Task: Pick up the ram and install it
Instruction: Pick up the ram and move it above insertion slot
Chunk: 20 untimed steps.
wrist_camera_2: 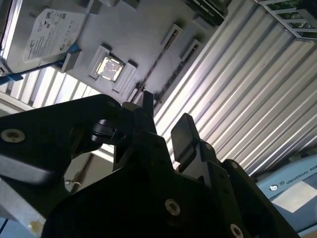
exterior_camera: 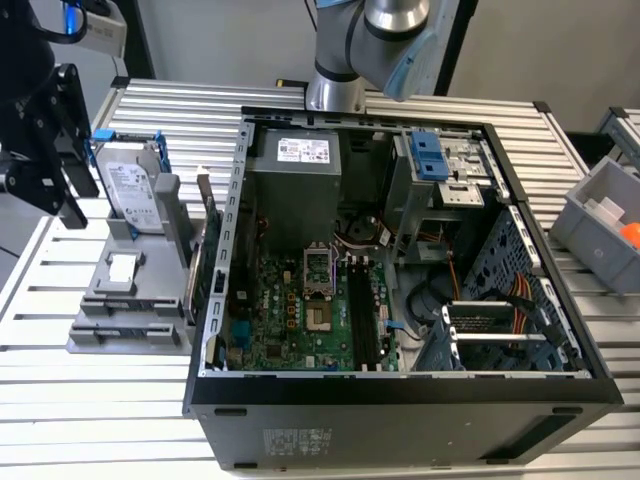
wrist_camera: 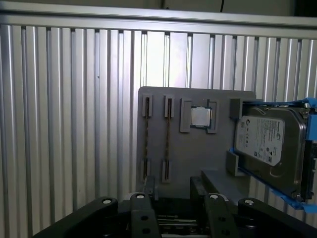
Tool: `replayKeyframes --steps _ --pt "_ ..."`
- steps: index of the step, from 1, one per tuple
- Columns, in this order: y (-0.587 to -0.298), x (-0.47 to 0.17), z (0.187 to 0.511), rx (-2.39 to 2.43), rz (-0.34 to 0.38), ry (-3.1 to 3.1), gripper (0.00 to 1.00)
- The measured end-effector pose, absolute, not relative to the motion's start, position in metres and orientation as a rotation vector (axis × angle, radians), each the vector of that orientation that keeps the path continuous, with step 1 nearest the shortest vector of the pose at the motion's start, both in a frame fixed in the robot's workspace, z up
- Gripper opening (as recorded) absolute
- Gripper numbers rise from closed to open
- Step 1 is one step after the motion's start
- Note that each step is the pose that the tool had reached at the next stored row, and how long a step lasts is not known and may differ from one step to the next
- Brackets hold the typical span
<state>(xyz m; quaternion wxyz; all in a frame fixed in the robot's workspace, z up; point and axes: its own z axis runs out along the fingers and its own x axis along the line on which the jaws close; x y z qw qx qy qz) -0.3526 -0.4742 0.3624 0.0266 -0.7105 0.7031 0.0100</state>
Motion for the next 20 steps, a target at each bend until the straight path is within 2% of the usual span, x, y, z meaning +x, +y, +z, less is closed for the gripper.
replayKeyframes --steps 20 --pt "-0.474 -0.353 0.349 -2.195 0.031 2.172 1.00"
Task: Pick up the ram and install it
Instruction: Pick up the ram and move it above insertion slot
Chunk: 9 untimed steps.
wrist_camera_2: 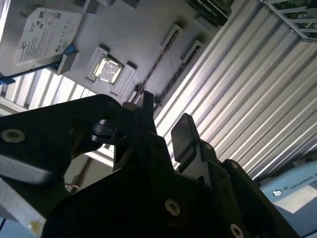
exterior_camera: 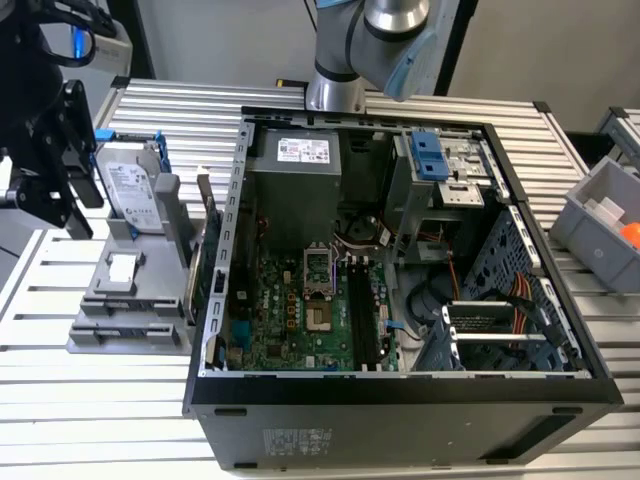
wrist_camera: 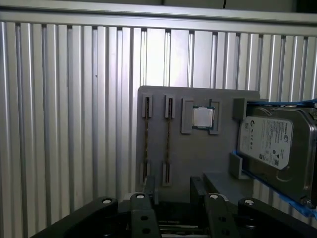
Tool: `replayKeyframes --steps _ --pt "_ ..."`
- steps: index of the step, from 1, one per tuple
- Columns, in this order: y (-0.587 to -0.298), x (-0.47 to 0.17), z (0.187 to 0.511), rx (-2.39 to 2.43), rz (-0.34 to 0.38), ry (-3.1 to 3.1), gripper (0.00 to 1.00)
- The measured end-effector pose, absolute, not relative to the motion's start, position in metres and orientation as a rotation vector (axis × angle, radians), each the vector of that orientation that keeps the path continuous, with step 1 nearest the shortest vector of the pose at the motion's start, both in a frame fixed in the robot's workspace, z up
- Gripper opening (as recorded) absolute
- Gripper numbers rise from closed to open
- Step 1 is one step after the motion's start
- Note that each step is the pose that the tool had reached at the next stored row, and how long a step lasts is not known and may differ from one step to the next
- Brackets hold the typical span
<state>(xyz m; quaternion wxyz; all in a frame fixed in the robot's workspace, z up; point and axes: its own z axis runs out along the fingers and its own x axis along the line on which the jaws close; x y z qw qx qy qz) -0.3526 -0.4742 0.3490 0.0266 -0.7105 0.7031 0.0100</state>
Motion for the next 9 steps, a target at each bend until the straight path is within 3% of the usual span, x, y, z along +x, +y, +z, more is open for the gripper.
replayKeyframes --steps 9 --pt "-0.4741 -0.3528 0.3425 -2.195 0.031 2.172 1.00"
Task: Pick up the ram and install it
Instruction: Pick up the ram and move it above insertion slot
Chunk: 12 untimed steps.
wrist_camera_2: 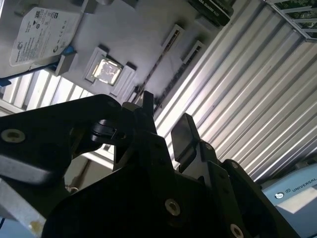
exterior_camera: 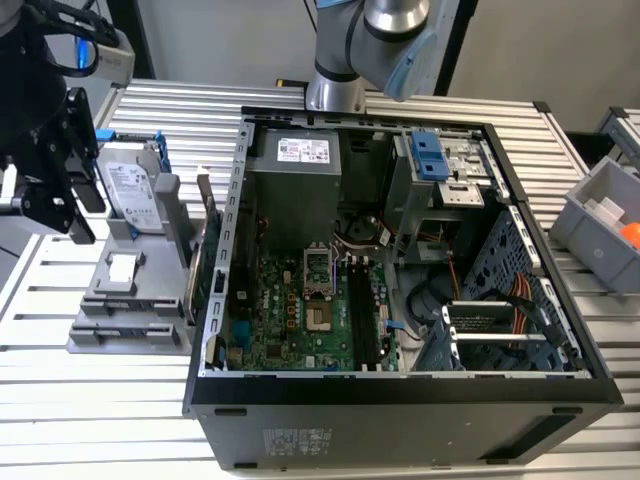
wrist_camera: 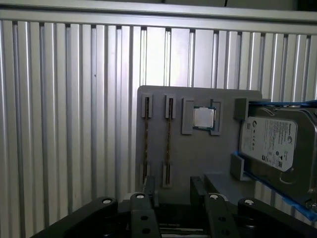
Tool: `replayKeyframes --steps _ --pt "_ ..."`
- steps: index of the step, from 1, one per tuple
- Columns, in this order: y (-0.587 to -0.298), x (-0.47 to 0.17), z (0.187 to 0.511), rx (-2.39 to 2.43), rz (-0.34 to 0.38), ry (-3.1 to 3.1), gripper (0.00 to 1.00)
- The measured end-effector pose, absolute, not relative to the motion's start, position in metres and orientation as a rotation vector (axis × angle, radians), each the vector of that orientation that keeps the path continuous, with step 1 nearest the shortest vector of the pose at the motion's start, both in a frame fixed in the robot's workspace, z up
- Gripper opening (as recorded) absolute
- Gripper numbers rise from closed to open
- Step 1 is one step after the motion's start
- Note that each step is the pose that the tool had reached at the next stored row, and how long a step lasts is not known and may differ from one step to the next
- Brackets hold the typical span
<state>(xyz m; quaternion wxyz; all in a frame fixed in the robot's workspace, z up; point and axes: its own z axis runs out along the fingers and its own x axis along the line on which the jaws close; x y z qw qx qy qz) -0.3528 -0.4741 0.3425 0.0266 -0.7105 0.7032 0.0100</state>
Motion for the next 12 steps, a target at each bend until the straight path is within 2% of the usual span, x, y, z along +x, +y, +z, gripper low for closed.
replayKeyframes --steps 12 --pt "-0.4742 -0.3527 0.3346 -2.195 0.031 2.172 1.00"
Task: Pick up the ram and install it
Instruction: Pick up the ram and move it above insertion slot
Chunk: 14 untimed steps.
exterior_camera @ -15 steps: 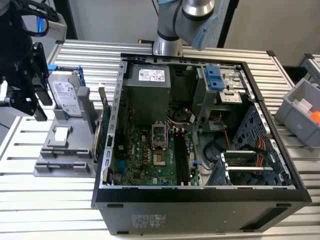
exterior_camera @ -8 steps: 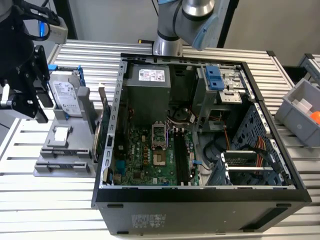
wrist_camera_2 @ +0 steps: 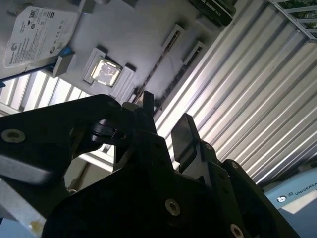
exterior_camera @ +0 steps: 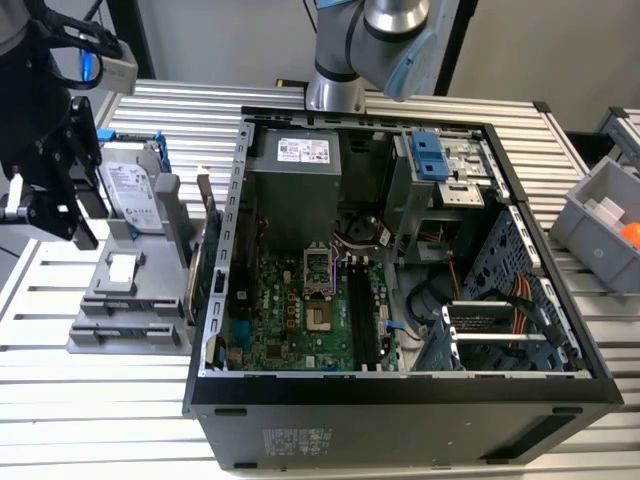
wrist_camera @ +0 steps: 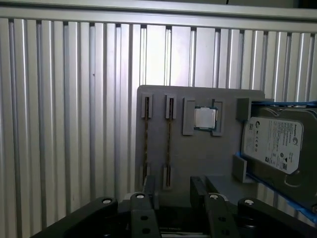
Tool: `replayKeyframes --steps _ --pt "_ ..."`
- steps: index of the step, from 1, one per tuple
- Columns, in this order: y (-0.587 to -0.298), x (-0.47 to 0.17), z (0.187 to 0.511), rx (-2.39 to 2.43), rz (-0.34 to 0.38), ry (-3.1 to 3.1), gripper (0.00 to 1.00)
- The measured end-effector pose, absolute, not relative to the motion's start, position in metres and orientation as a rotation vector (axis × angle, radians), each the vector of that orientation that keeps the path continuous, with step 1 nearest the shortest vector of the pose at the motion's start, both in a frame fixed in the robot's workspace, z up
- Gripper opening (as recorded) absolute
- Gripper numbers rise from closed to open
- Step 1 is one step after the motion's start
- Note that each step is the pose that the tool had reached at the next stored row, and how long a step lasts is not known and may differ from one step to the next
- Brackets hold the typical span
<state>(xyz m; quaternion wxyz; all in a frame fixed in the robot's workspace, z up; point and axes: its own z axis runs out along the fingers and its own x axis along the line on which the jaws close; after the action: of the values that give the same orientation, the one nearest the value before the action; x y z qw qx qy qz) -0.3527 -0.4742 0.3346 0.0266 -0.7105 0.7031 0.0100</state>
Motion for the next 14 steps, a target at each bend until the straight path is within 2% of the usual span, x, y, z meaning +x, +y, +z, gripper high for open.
replayKeyframes --steps 14 --pt "-0.4742 -0.3527 0.3301 -2.197 0.028 2.173 1.00"
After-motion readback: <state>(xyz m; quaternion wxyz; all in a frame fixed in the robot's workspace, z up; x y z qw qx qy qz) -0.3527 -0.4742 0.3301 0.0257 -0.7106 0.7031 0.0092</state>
